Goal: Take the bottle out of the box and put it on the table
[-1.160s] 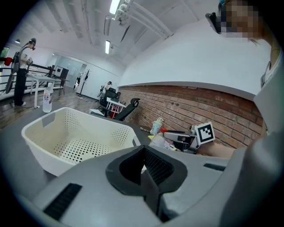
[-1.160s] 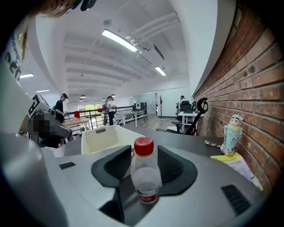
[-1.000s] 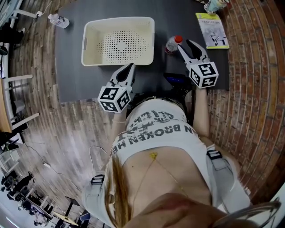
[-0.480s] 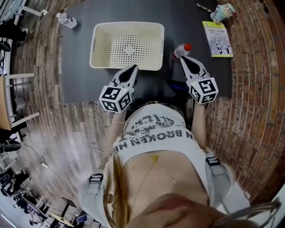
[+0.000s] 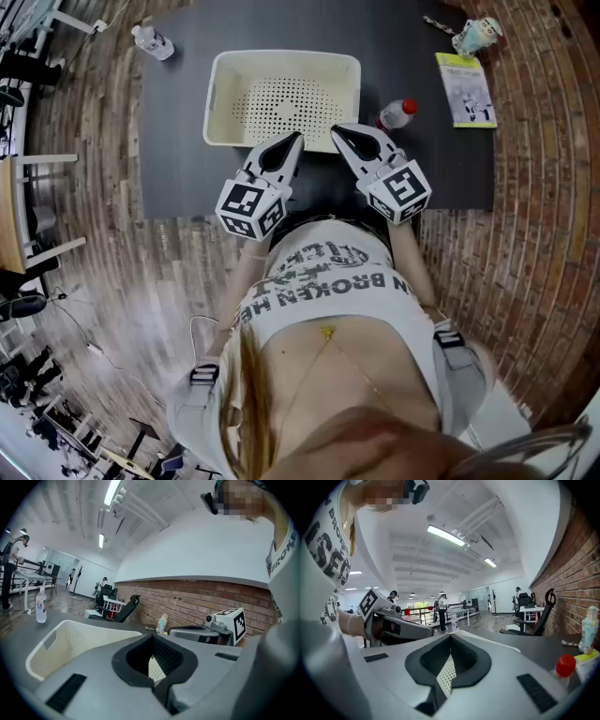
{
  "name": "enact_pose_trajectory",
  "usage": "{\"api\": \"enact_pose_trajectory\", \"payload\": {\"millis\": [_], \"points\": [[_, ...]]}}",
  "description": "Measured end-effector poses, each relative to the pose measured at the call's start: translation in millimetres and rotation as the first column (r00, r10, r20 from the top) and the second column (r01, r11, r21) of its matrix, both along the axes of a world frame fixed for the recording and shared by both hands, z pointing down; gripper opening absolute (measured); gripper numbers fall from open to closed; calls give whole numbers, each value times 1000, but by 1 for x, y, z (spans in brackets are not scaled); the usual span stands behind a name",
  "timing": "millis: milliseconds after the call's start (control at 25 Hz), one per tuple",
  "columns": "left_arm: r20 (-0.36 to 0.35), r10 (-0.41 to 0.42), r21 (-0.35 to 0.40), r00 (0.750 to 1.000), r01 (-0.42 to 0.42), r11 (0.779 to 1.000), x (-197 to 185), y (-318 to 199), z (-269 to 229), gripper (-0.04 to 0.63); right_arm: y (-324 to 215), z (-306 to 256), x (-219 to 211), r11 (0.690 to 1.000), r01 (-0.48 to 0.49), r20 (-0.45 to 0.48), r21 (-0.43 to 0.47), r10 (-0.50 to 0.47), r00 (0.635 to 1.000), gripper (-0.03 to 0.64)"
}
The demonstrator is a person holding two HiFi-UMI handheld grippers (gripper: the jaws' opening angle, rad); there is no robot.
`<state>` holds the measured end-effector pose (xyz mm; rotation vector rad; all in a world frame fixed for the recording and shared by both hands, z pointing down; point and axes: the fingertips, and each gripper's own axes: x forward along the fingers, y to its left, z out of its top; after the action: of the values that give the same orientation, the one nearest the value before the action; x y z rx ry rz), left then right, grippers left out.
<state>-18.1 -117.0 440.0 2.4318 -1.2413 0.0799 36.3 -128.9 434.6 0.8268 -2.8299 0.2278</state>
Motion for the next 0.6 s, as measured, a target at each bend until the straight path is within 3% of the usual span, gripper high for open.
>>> {"api": "enact_pose_trajectory", "payload": {"millis": [320, 600], "points": [[24, 21, 135, 999, -24, 990, -3, -9, -40, 5, -1, -42, -29, 997, 13, 113, 73, -21, 993, 8], [24, 59, 236, 998, -63, 970, 6, -3, -73, 5, 5, -64, -28, 992, 19, 109, 128, -33, 993, 8]]}}
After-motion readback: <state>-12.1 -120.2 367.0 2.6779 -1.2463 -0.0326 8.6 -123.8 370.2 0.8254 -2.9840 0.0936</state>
